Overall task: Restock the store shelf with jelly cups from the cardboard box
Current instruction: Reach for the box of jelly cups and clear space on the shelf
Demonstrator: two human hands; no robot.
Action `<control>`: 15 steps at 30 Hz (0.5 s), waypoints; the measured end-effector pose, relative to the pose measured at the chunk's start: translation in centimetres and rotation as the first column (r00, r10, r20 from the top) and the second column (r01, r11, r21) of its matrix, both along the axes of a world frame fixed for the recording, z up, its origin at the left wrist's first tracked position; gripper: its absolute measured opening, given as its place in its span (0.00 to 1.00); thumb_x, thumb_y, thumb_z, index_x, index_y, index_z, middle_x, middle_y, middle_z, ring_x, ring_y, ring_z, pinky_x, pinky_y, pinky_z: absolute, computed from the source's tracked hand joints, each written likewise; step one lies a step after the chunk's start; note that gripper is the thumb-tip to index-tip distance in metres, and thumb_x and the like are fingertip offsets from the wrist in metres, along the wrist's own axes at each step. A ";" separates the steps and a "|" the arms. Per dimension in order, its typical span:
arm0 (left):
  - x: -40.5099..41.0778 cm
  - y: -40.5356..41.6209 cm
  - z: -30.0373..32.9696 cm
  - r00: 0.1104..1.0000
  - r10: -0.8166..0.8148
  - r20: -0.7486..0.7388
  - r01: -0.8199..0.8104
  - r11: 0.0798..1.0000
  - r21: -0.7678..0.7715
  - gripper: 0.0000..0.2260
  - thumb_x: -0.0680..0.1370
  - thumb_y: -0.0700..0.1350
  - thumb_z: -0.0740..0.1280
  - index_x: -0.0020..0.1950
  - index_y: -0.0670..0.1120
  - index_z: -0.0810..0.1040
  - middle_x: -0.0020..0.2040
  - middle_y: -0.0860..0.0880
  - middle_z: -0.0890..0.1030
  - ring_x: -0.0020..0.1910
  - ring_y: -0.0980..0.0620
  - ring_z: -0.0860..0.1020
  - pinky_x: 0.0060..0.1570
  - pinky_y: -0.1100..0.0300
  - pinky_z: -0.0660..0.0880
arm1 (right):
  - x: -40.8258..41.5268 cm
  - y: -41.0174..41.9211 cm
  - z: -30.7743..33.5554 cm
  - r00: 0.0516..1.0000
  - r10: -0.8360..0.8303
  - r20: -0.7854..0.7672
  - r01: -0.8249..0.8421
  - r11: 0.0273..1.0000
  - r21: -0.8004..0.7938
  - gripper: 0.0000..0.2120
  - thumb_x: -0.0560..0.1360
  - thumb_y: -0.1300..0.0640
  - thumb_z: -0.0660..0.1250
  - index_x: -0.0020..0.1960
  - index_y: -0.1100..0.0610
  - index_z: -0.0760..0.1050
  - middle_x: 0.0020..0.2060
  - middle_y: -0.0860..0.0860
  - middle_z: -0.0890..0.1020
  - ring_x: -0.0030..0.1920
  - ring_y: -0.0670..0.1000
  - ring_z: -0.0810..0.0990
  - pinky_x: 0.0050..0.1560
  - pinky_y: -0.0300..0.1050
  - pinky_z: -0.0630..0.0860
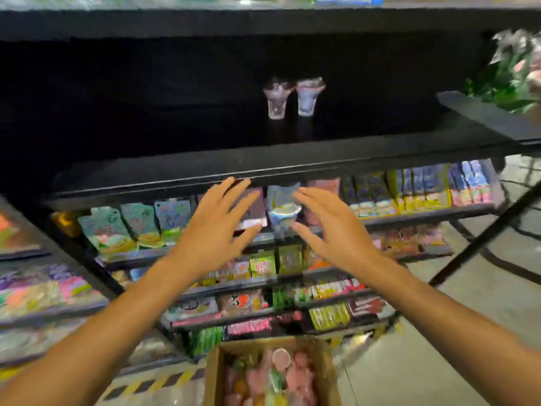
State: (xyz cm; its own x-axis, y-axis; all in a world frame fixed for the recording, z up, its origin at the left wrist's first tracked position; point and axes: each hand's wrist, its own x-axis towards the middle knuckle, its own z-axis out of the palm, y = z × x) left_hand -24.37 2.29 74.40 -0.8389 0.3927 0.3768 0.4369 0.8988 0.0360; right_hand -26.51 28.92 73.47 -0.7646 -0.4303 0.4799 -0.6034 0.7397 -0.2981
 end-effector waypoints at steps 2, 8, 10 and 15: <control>3.2 0.2 -4.2 0.996 -0.015 0.083 0.012 0.999 0.034 0.29 0.81 0.62 0.55 0.77 0.46 0.68 0.79 0.44 0.64 0.78 0.38 0.60 0.76 0.41 0.59 | 2.8 0.0 -3.7 0.998 -0.008 0.065 0.008 1.000 0.004 0.27 0.80 0.42 0.63 0.73 0.56 0.73 0.70 0.52 0.76 0.71 0.54 0.73 0.75 0.47 0.66; 12.1 2.1 -17.5 0.949 0.027 0.313 -0.054 0.995 0.079 0.26 0.80 0.56 0.59 0.74 0.44 0.73 0.76 0.42 0.69 0.75 0.37 0.67 0.73 0.42 0.61 | 8.5 1.7 -16.3 0.933 0.049 0.356 -0.094 0.989 0.110 0.28 0.81 0.40 0.60 0.75 0.54 0.71 0.72 0.51 0.75 0.73 0.54 0.70 0.75 0.50 0.67; 14.3 2.6 -22.4 0.895 0.079 0.440 -0.114 0.992 0.054 0.26 0.80 0.56 0.60 0.74 0.43 0.73 0.75 0.41 0.70 0.74 0.36 0.68 0.71 0.40 0.66 | 9.6 2.6 -20.7 0.883 0.052 0.466 -0.137 0.979 0.152 0.27 0.82 0.39 0.58 0.75 0.54 0.70 0.69 0.51 0.76 0.71 0.54 0.72 0.70 0.51 0.72; 18.4 4.2 -32.8 0.654 0.246 0.716 -0.354 0.935 0.002 0.34 0.81 0.63 0.45 0.77 0.43 0.68 0.77 0.42 0.67 0.77 0.40 0.64 0.76 0.42 0.61 | 11.8 4.3 -32.3 0.745 -0.018 0.667 -0.124 0.979 0.164 0.24 0.78 0.44 0.64 0.71 0.53 0.74 0.64 0.50 0.80 0.66 0.55 0.77 0.63 0.57 0.77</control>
State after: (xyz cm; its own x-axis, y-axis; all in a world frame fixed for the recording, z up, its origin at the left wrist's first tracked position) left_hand -6.01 6.48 41.55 -0.9394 0.0650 -0.3365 -0.0569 0.9387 0.3401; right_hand -14.75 33.24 41.17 -0.8308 -0.5060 -0.2317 -0.3458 0.7956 -0.4975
